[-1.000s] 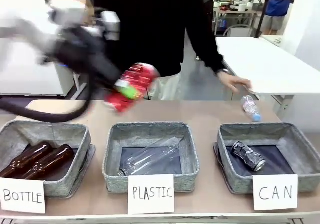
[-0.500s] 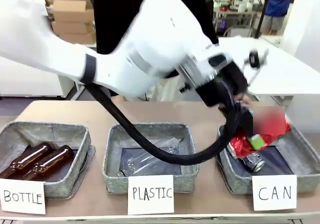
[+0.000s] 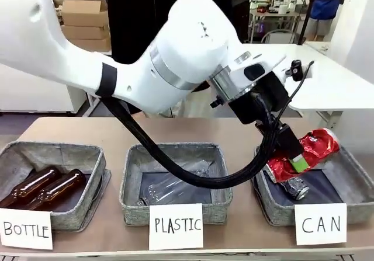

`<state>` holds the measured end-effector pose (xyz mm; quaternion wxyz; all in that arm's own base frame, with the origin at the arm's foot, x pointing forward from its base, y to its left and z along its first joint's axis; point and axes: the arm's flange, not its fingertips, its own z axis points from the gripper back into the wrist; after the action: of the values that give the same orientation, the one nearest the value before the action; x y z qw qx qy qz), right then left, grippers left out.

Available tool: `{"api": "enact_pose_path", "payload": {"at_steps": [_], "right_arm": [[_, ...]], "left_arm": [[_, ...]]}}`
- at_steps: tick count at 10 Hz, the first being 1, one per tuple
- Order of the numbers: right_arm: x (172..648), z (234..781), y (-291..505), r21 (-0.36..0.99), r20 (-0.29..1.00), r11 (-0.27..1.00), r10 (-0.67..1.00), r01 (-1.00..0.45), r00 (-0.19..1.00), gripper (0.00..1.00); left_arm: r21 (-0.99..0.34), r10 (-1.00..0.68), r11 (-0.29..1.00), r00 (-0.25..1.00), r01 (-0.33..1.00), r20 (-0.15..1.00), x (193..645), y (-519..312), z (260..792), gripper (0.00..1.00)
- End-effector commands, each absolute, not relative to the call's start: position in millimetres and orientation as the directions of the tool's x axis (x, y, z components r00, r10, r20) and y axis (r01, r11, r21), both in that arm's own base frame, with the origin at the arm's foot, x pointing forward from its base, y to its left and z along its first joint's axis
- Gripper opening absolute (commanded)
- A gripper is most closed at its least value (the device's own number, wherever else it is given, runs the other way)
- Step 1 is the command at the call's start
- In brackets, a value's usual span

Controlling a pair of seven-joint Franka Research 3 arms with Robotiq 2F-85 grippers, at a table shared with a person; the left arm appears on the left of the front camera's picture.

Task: Sort the can waste into the basket.
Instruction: Pick up the can waste from the table and place it in the right Fabric basket.

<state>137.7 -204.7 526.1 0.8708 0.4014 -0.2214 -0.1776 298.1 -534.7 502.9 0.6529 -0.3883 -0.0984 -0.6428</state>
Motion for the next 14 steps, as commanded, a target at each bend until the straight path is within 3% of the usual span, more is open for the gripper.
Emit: {"api": "enact_pose_path", "payload": {"at_steps": [1, 2, 4, 7, 8, 9, 14], "right_arm": [[133.5, 526.9, -205.1, 0.774, 0.247, 0.619, -0.495, 0.138, 0.833, 1.00], [133.5, 526.9, -205.1, 0.774, 0.247, 0.619, -0.495, 0.138, 0.833, 1.00], [133.5, 526.9, -205.1, 0.774, 0.247, 0.619, -0.495, 0.138, 0.833, 1.00], [133.5, 526.9, -205.1, 0.774, 0.247, 0.619, -0.495, 0.138, 0.833, 1.00], [133.5, 526.9, -205.1, 0.774, 0.247, 0.619, -0.495, 0.138, 0.833, 1.00], [133.5, 526.9, -205.1, 0.774, 0.247, 0.619, -0.495, 0.138, 0.833, 1.00], [133.5, 526.9, -205.1, 0.774, 0.247, 0.619, -0.495, 0.138, 0.833, 1.00]], "left_arm": [[-0.205, -0.739, -0.130, 0.043, 0.970, 0.673, 334.6, -601.3, 468.7, 0.44], [-0.140, -0.784, -0.121, -0.008, 0.983, 0.621, 357.3, -629.3, 457.7, 0.44], [-0.104, -0.838, -0.125, -0.048, 0.987, 0.543, 357.5, -657.8, 446.1, 0.44], [-0.113, -0.857, -0.080, -0.010, 0.990, 0.515, 358.0, -655.7, 442.3, 0.44], [-0.123, -0.863, -0.066, 0.005, 0.990, 0.505, 358.8, -657.7, 440.3, 0.50], [-0.133, -0.875, -0.053, 0.018, 0.990, 0.484, 359.8, -660.5, 437.2, 1.00], [-0.129, -0.877, -0.054, 0.014, 0.990, 0.480, 363.3, -659.9, 436.9, 1.00]]}}
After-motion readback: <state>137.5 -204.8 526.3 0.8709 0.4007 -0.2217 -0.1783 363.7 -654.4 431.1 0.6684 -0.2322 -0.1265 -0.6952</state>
